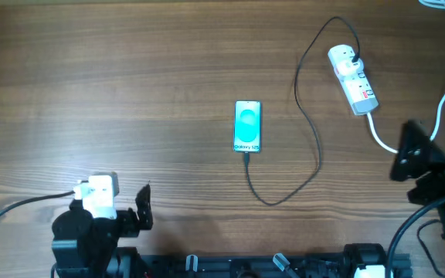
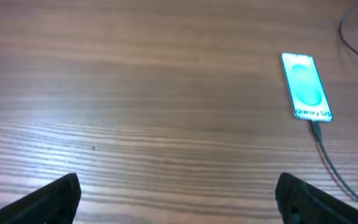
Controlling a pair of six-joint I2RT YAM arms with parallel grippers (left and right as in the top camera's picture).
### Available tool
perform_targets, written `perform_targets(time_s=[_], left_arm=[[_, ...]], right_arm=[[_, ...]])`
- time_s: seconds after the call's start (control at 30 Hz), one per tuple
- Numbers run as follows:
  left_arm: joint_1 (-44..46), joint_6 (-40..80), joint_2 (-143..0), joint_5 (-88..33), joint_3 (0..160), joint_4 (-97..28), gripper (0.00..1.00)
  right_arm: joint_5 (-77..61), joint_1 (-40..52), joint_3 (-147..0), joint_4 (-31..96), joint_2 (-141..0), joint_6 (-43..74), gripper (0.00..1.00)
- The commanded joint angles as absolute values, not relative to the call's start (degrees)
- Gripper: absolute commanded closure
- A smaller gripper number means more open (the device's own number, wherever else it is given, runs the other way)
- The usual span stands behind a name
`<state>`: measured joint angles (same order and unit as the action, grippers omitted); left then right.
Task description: Plug charger to phone and switch on socket
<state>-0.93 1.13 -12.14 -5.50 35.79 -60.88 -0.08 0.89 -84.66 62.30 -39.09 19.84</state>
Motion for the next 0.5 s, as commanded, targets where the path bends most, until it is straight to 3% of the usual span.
perform_targets(time_s=[0.0,0.13,0.27,0.4,0.47], left_arm=[[-1.37,0.43,-11.92,-6.17,35.57,-61.14,0.00],[-1.37,0.43,-11.92,-6.17,35.57,-61.14,0.00],[-1.37,0.43,-11.94,-6.17,35.57,-61.14,0.00],[-1.37,0.43,-11.92,-6.17,35.57,-61.14,0.00],[-1.37,0.43,-11.92,-6.17,35.57,-61.14,0.00]], right_arm=[[-4.99,0.80,-84.84,66.54,-38.83,19.70,0.01],[-3.25,0.80,-84.82,71.75,-38.89,20.53,0.00],[1.91,0.80,-84.71,74.46,-38.94,12.93,0.00],[1.87,0.75,-80.05,67.79,-38.24,5.17,0.00],[-0.84,-0.34,-71.92,58.37,-35.42,3.36,0.00]])
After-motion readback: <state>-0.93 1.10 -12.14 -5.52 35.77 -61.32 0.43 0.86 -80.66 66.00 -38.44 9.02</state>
